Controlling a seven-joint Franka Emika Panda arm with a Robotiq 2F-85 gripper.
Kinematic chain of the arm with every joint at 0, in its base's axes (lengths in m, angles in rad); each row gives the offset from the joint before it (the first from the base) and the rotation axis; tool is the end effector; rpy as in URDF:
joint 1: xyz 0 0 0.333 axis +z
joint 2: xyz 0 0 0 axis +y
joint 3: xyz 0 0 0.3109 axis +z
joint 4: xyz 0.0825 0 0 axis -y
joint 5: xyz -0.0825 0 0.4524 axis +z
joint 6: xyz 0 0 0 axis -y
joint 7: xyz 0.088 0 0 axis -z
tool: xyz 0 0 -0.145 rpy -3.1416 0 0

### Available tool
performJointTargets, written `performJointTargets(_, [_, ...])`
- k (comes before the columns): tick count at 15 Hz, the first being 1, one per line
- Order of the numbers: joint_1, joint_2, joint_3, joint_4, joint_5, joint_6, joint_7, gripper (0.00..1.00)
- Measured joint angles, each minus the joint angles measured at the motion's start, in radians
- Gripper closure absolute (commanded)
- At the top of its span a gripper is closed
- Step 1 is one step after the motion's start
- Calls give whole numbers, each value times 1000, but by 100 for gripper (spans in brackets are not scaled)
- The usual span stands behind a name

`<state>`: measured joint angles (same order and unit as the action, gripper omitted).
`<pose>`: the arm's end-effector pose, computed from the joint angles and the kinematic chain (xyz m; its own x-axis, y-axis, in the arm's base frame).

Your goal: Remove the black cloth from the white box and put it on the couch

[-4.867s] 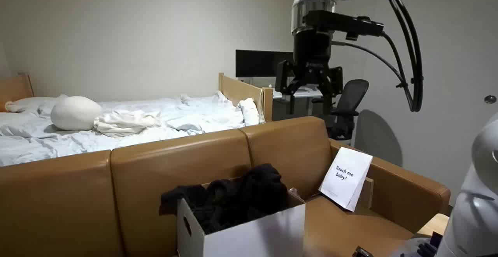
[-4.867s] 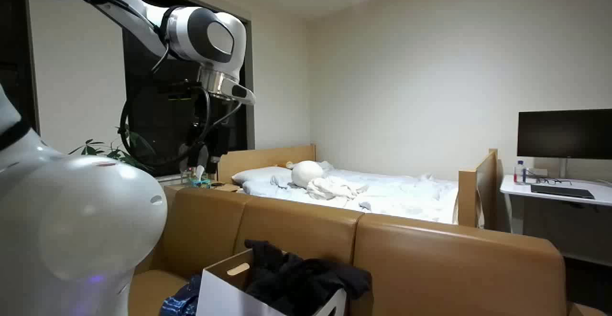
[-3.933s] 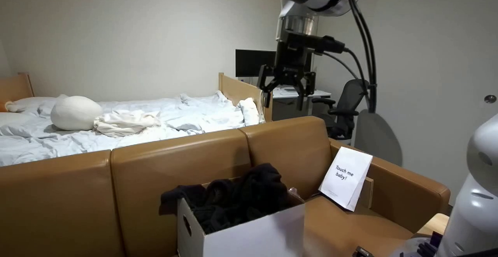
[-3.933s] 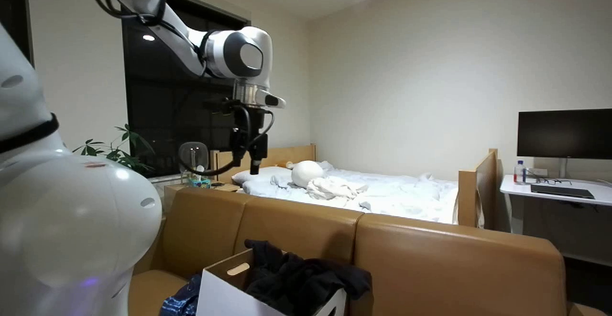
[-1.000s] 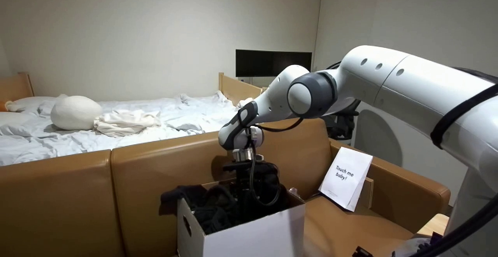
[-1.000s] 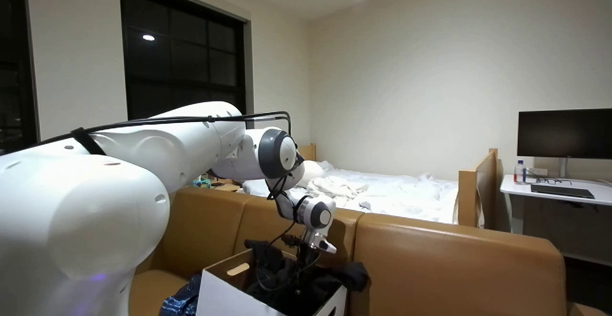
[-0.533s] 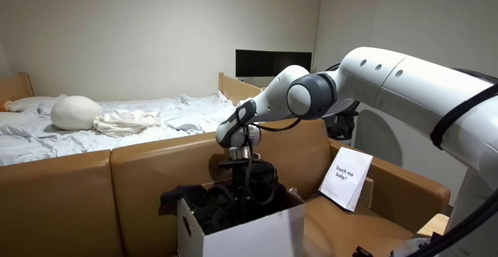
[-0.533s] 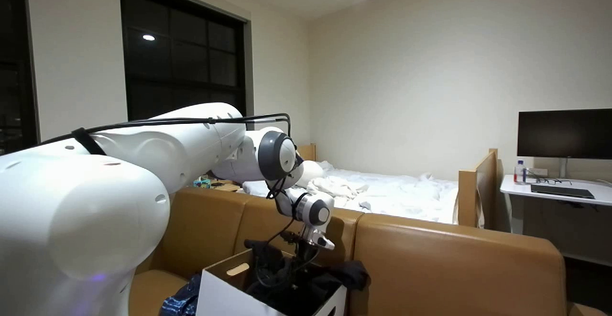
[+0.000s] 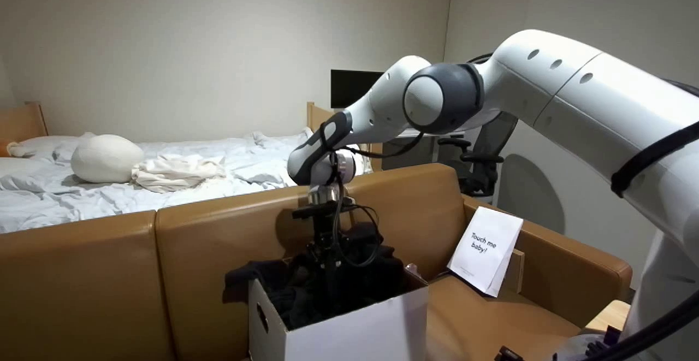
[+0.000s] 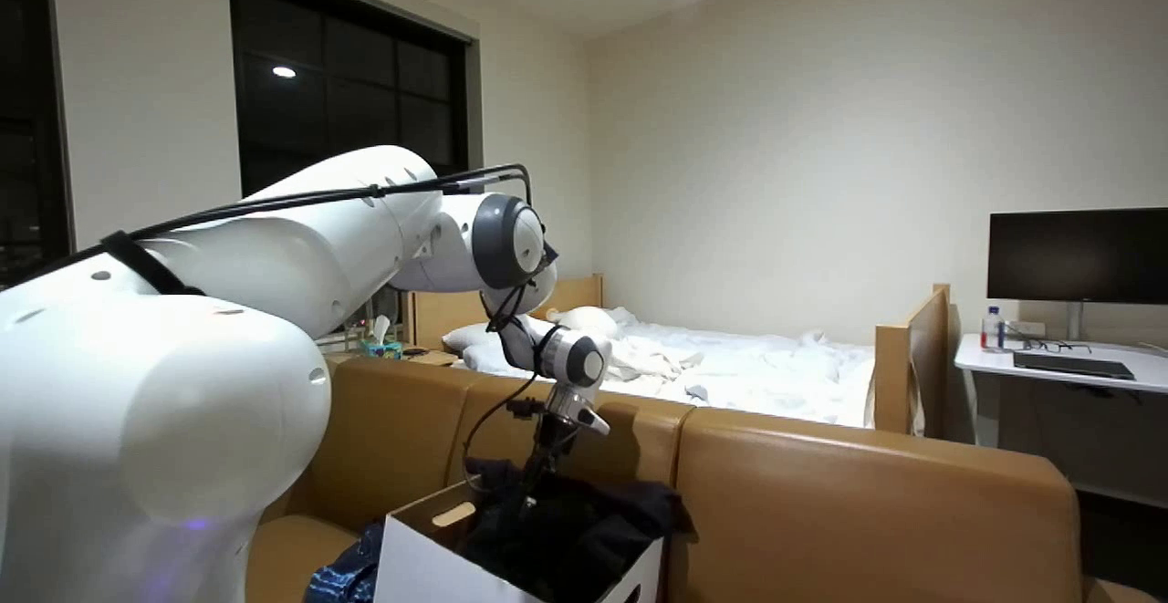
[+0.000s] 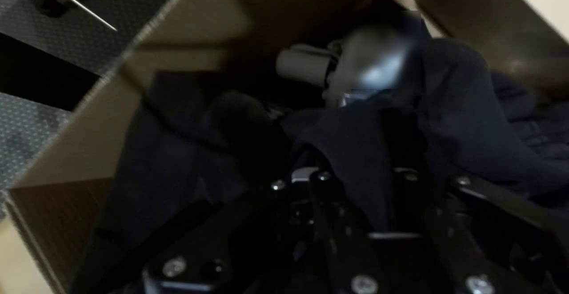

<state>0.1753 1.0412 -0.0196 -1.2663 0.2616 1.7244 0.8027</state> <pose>0.6830 0.1425 0.0093 0.5668 -0.6465 -0.5107 -0.6037 -0.7477 0.2765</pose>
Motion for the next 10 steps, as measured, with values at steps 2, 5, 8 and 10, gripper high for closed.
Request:
performJointTargets(2, [5,-75,17,-30,1,-128,0,95])
performJointTargets(5, [2,-190,30,-77,26,-273,0,95])
performJointTargets(8, [-1,-317,30,-142,49,-341,0,95])
performJointTargets(10, [-1,-412,28,-211,49,-339,0,95])
